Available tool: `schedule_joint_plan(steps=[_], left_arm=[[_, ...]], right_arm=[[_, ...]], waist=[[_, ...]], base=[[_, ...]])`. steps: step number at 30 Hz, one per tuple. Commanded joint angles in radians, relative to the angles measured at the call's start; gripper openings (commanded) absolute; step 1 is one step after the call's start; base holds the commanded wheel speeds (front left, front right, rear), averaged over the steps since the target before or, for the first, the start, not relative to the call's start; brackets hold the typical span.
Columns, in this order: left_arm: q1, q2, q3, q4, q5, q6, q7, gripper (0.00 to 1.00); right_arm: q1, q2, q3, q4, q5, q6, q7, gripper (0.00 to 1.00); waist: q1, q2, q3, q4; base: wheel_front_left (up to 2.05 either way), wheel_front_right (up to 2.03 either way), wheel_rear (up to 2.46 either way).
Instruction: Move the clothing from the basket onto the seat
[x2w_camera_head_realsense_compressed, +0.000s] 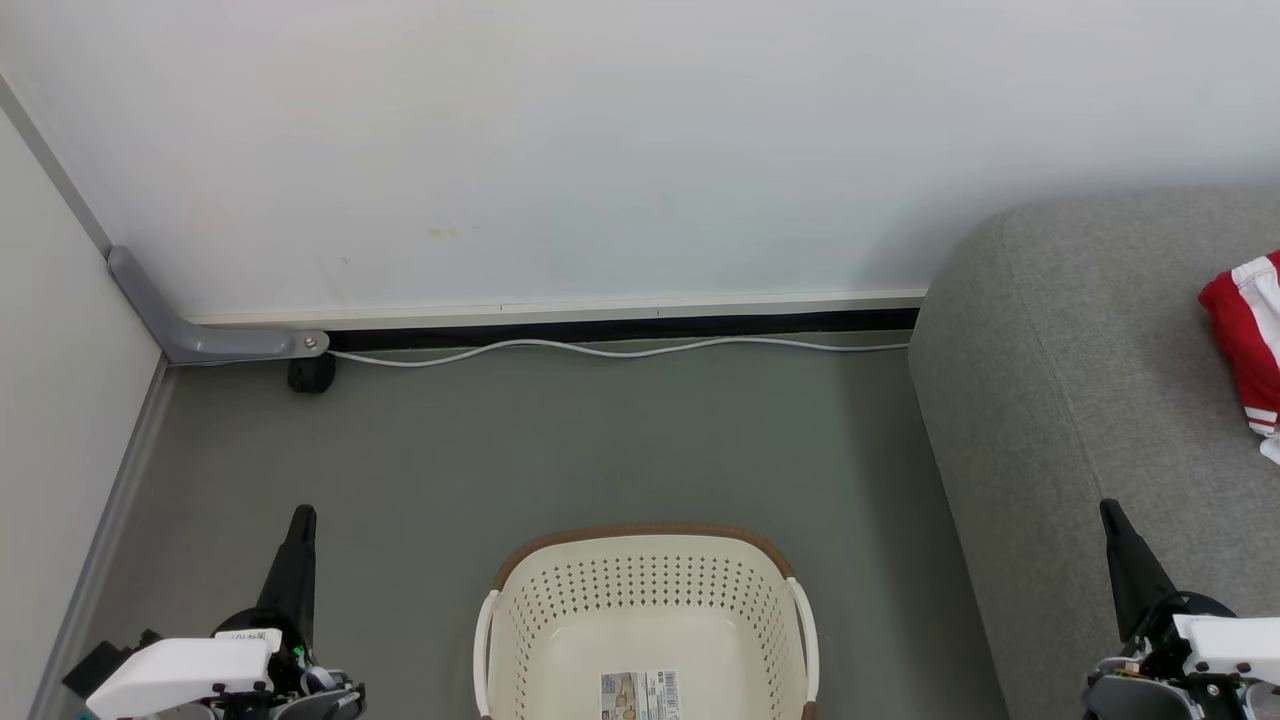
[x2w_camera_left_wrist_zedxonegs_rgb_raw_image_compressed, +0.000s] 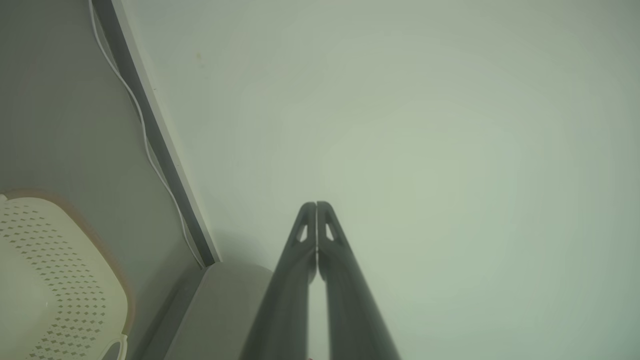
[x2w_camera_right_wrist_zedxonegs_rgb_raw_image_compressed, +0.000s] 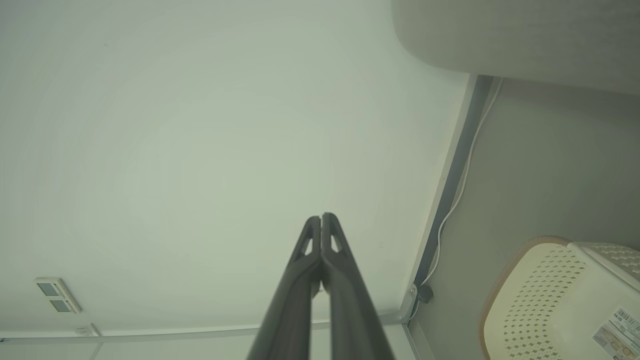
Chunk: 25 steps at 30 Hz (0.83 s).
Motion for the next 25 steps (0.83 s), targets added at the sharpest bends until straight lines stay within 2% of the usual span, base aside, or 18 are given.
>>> schedule_joint_plan(steps=[1,25], left_arm=[[-0.058,0.017,0.033,-0.03,-0.004,-0.008,0.006,0.0],[-0.058,0.017,0.033,-0.03,-0.004,-0.008,0.006,0.0]], right_arm=[[-0.044,-0.01,0.017,-0.032,0.011,0.002,0.008,0.0],[-0.044,-0.01,0.017,-0.032,0.011,0.002,0.008,0.0]], waist=[[0.0,0.0,0.0,0.0],[0.0,0.0,0.0,0.0]], base=[[0.0,0.0,0.0],[0.0,0.0,0.0]])
